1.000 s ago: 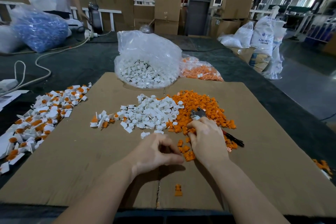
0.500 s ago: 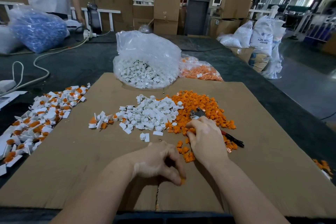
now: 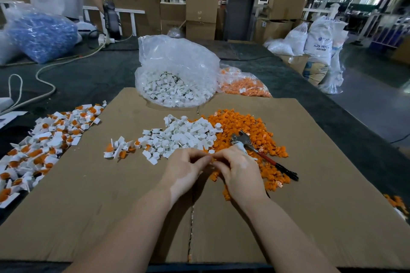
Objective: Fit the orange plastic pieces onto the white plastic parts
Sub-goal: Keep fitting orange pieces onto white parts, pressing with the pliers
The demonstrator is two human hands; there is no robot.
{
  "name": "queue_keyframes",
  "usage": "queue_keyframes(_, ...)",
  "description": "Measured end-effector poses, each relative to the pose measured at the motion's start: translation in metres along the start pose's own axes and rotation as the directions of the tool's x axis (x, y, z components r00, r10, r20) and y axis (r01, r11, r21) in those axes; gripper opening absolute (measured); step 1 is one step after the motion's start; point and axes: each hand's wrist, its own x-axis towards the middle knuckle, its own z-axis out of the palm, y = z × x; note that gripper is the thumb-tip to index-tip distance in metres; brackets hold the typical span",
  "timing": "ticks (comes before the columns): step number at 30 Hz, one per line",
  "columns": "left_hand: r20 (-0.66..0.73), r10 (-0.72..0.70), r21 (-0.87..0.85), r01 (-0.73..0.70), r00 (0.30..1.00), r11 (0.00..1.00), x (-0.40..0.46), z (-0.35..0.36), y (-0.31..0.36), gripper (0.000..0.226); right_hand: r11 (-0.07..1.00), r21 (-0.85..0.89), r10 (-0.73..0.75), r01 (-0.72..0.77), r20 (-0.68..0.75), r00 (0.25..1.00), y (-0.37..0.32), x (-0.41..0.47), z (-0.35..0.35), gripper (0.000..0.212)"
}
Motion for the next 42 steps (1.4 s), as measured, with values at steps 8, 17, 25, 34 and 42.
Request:
queue_keyframes(8,-0.217,0.144,0.464,-0.028,0.966,0.886,0.007,-0.001,-0.019,0.024,0.998,-0.048,-0.047,0.039,-0.175,0.983,0.004,-0.005,0.009,0.004)
queue_keyframes(17,-0.188,0.125,0.527,-0.007,0.974,0.850,0.012,-0.001,-0.019,0.022,0.998,-0.023,-0.056,0.053,-0.181,0.982,0.006,-0.006,0.009,0.014)
queue_keyframes(25,-0.197,0.066,0.091,-0.049,0.978,0.995,0.004,0.012,-0.009,0.017,0.996,-0.071,-0.063,0.050,-0.202,0.977,0.005,-0.007,0.010,0.008)
queue_keyframes(34,-0.193,0.036,-0.010,-0.039,0.981,0.999,0.002,0.019,-0.013,0.012,0.994,-0.097,-0.076,0.057,-0.211,0.974,0.007,-0.007,0.011,0.006)
queue_keyframes(42,-0.197,-0.022,-0.201,-0.018,0.980,0.979,-0.004,0.017,-0.009,0.013,0.999,-0.032,-0.020,0.014,-0.195,0.981,0.007,-0.009,0.011,0.005)
